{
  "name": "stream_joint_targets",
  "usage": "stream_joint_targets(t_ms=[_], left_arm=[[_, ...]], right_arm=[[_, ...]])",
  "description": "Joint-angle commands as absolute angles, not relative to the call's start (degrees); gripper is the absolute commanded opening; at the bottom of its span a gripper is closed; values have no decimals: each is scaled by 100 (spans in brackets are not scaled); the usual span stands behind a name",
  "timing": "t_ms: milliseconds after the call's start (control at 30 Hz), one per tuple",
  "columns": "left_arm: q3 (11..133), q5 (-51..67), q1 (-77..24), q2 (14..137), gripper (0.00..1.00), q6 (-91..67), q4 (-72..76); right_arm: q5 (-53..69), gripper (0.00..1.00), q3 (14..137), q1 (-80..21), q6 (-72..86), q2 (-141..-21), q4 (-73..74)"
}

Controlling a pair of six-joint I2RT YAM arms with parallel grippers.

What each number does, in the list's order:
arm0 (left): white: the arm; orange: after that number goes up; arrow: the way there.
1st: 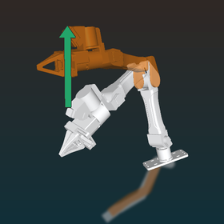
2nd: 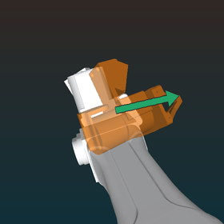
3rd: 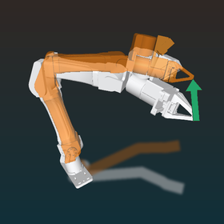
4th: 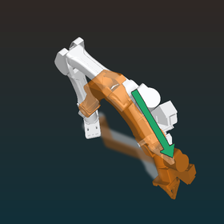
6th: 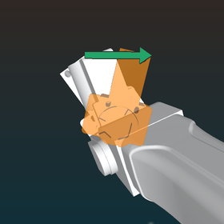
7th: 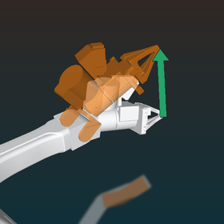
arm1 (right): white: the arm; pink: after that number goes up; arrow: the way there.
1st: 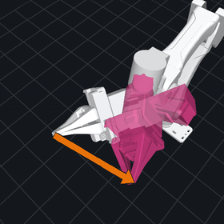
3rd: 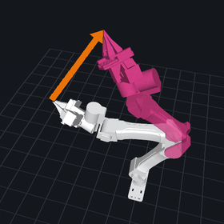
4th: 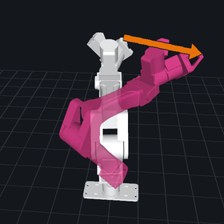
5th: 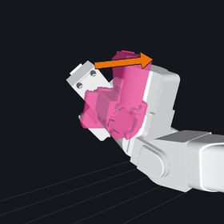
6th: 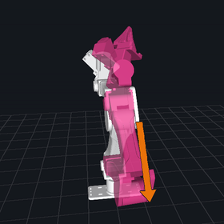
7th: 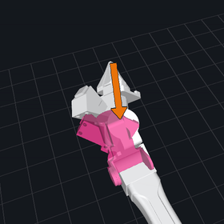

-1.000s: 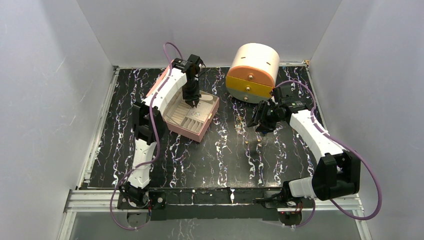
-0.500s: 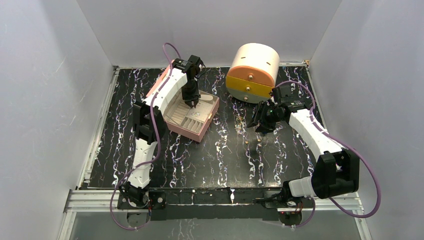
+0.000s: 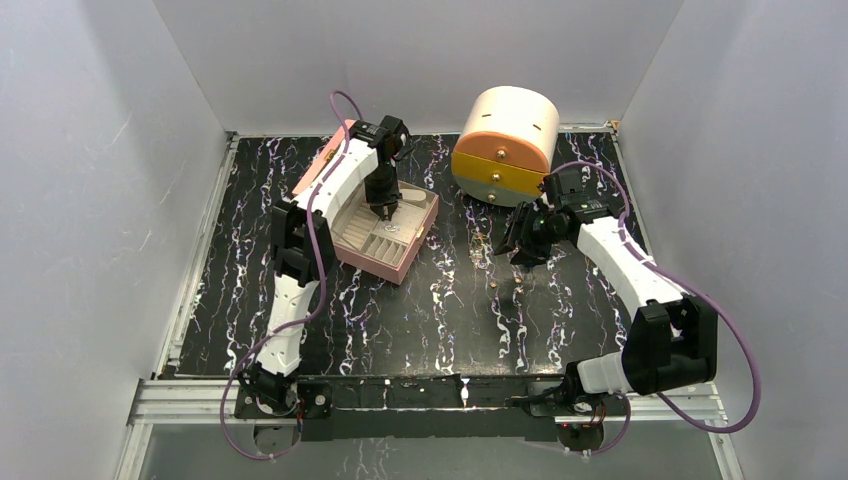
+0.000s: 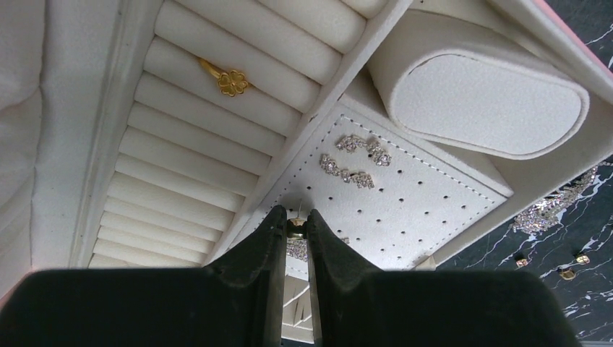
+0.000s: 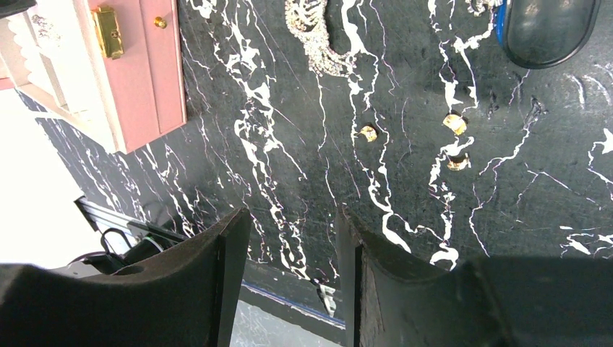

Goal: Organize the mixed jewelry
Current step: Place the jewelry in the jewelry box.

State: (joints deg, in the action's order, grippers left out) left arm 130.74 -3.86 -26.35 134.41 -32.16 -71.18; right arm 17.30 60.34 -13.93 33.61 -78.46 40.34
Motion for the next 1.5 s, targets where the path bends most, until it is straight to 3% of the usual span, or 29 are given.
stream_joint_targets(t_ms=[0, 1467], left_arm=[[13350, -422, -2593, 13445, 0, -3234, -7269], [13463, -331, -2522, 13276, 0, -3237, -7264]], right_arm=[[1758, 55, 6356, -1396, 3260, -7873, 3920], [1866, 55, 6522, -1393, 3219, -8208, 3849]])
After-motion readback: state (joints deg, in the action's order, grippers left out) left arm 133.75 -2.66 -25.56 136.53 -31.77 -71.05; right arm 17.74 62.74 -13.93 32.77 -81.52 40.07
